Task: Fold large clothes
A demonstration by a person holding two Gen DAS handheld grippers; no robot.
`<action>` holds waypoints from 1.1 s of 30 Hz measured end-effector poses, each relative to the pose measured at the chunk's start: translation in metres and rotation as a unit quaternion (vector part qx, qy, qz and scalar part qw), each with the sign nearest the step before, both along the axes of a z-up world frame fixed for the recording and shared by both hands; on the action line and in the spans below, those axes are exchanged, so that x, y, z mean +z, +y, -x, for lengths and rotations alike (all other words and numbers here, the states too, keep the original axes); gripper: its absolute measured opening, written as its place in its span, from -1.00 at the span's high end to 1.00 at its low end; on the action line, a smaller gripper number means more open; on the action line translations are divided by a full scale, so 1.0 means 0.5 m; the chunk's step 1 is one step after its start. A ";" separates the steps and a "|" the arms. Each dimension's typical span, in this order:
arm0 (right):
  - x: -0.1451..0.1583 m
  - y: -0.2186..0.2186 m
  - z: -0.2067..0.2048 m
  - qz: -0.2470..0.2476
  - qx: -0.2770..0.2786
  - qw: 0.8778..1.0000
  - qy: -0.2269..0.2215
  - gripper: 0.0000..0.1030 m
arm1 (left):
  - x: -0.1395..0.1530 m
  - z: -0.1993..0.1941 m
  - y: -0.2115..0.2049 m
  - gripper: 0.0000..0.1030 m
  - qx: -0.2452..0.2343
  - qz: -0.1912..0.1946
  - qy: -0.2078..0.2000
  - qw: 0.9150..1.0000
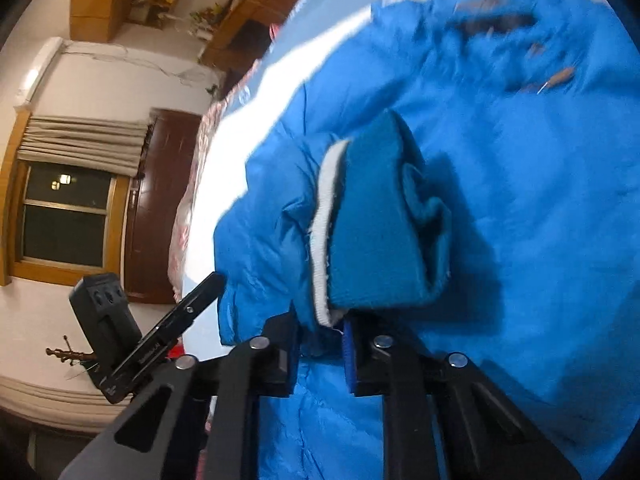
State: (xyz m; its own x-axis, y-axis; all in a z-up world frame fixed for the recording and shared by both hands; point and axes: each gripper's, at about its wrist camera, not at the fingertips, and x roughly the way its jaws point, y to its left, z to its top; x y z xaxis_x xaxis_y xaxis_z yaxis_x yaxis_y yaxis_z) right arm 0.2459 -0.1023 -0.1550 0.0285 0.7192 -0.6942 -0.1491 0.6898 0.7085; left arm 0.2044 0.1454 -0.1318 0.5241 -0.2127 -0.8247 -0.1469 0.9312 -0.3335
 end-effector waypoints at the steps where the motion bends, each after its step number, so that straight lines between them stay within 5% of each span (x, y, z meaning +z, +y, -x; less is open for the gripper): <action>1: 0.018 -0.018 0.003 0.002 -0.005 1.000 -0.015 0.70 | 0.012 0.001 -0.001 0.02 0.001 -0.001 -0.007 1.000; 10: 0.121 -0.236 0.035 0.043 -0.096 0.991 -0.080 0.70 | 0.062 -0.019 -0.044 0.02 -0.024 -0.009 -0.042 0.999; 17: 0.131 -0.433 0.058 0.081 -0.186 0.975 -0.086 0.70 | 0.027 -0.058 -0.122 0.03 -0.066 -0.022 -0.018 0.997; 27: 0.010 -0.432 0.053 0.141 -0.187 0.972 -0.029 0.69 | -0.060 -0.095 -0.148 0.07 -0.082 -0.045 0.029 0.995; 33: -0.027 -0.443 0.048 0.120 -0.196 0.973 -0.005 0.56 | -0.064 -0.099 -0.151 0.06 -0.088 -0.052 0.034 0.994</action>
State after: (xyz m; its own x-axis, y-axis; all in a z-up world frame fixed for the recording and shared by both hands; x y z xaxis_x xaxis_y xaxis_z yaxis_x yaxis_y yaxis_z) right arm 0.2219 -0.3236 -0.1687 0.2757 0.4694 -0.8389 0.1523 0.8403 0.5202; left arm 0.2540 0.0698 -0.1639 0.4286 -0.2067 -0.8795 0.0017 0.9737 -0.2280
